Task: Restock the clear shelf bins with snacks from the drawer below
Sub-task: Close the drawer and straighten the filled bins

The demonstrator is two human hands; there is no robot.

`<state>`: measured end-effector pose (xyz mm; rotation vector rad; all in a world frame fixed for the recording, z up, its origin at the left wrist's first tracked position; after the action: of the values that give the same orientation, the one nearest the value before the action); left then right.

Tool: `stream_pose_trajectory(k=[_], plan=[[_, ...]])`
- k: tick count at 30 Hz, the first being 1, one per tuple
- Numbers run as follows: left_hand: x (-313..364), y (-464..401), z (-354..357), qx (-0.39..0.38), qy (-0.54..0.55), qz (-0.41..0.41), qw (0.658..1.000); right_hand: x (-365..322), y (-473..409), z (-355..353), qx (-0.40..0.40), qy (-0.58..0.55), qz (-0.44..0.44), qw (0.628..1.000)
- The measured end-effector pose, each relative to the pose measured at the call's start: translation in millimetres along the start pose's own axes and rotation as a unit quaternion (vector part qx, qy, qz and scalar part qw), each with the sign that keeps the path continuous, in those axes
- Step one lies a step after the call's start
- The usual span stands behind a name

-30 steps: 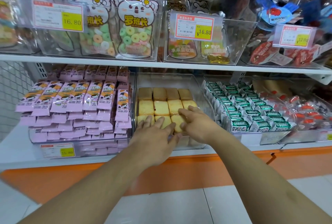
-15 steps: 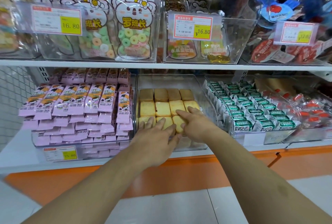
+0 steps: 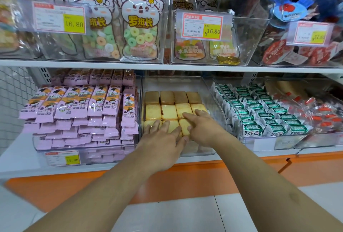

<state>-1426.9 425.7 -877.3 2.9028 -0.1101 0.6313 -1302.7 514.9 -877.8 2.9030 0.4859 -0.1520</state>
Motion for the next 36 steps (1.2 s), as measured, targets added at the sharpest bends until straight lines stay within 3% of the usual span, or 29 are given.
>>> stream_pose_trajectory(k=[11,24,31,36], plan=[[1,-2,-1,0.009,0.000,0.008,1.000,-14,-31,-1,0.014,0.042,-0.082,0.996],[3,-6,0,0.002,0.006,-0.003,1.000,-6,-35,-3,0.013,0.051,-0.081,0.995],[-3,8,-4,0.038,0.065,0.066,0.995,-8,-4,-28,0.069,-0.021,-0.082,0.994],[-1,55,-28,0.064,0.124,0.106,0.985,-55,42,-52,0.115,-0.068,-0.128,0.983]])
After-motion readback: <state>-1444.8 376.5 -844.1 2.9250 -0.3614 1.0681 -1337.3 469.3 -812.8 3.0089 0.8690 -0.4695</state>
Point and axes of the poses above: each hand's wrist, its own y-axis away from the middle knuckle, its own z-axis out of the palm, x = y × z, the point moved 8 cm from there along -y, towards the middle knuckle, and after that the axes turned 15 degrees about y, right-handed, at the moved point
